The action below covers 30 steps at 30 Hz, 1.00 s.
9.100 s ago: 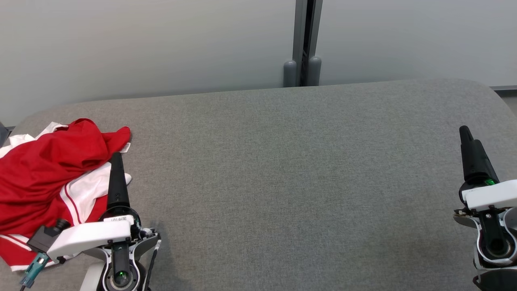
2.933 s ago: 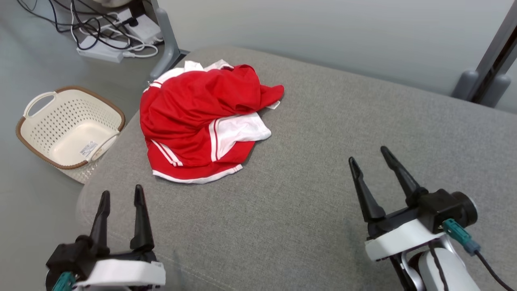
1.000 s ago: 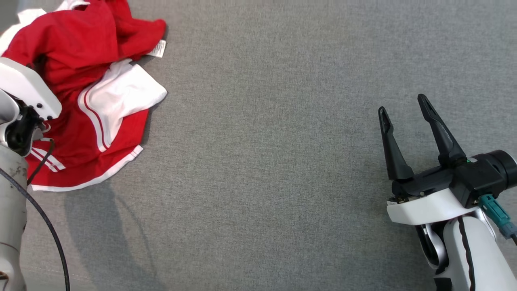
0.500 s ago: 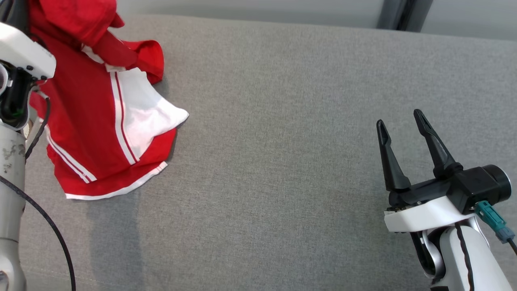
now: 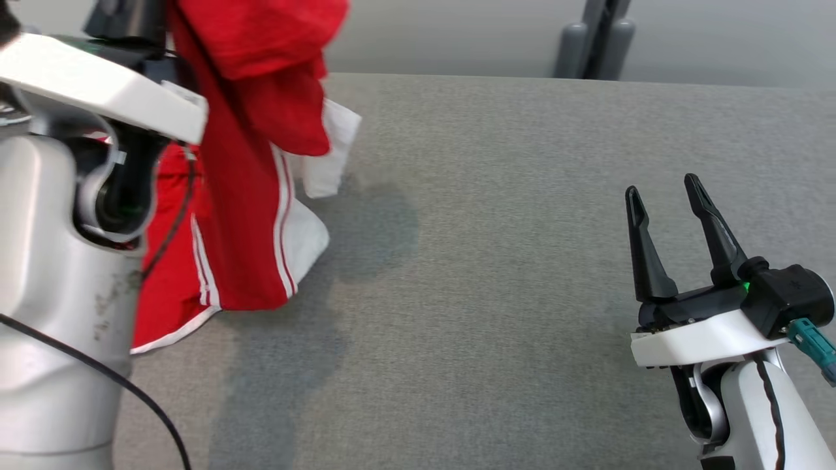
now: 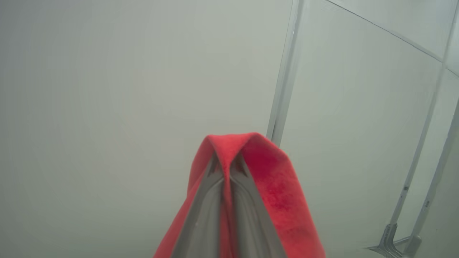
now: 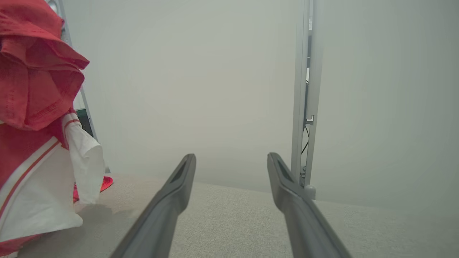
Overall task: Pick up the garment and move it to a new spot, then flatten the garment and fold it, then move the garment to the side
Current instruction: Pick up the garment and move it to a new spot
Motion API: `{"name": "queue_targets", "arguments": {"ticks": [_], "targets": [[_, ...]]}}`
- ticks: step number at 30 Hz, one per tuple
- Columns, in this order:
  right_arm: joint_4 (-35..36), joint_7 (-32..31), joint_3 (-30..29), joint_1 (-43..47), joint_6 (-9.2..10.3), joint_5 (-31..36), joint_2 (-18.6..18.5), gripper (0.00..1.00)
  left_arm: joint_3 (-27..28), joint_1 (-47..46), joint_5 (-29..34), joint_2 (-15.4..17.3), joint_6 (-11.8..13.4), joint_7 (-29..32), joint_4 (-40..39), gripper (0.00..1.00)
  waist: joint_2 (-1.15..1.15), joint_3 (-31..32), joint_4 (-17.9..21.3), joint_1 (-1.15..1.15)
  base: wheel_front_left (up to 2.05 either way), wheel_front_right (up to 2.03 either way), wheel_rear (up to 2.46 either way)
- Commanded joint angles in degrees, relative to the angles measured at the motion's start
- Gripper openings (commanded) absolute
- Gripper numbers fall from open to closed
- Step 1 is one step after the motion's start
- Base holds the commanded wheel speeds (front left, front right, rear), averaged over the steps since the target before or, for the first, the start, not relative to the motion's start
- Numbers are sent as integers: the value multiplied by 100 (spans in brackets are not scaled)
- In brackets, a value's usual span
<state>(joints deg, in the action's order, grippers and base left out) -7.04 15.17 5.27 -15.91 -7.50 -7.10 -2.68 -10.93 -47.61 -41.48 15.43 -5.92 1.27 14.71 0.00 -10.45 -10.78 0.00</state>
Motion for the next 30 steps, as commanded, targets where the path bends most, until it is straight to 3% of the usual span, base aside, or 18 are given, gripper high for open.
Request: {"name": "queue_targets", "arguments": {"ticks": [1, 8, 13, 19, 26, 27, 30], "targets": [[-6, 15, -32, -22, 2, -41, -36, 100, -66, 116, -40, -105, 62, 41, -247, 0, 0, 17, 204, 0, 0, 0, 0], [63, 15, -70, -102, 2, -111, -35, 100, -535, 343, -50, -601, 305, 311, -1178, 0, 0, -35, 880, 0, 0, 0, 0], [176, 15, -172, -196, 2, -211, -31, 100, -958, 315, 137, -826, 395, 449, -1418, 0, 0, -260, 1446, 0, 0, 0, 0], [281, 15, -210, -293, 2, -416, -30, 100, -1360, 168, 732, -858, 539, 223, -1044, 0, 0, -619, 2175, 0, 0, 0, 0], [399, 15, -311, -370, 2, -651, -28, 100, -1646, 27, 1157, -882, 591, -41, 45, 0, 0, -987, 2799, 0, 0, 0, 0], [410, 15, -308, -375, 2, -710, -27, 100, -1738, -25, 1237, -876, 543, -92, 393, 100, 0, -1054, 2898, 0, 0, 0, 0], [419, 15, -316, -355, 2, -746, -28, 100, -1762, -89, 1269, -892, 501, -186, 683, 100, 0, -1086, 2941, 0, 0, 0, 0]]}}
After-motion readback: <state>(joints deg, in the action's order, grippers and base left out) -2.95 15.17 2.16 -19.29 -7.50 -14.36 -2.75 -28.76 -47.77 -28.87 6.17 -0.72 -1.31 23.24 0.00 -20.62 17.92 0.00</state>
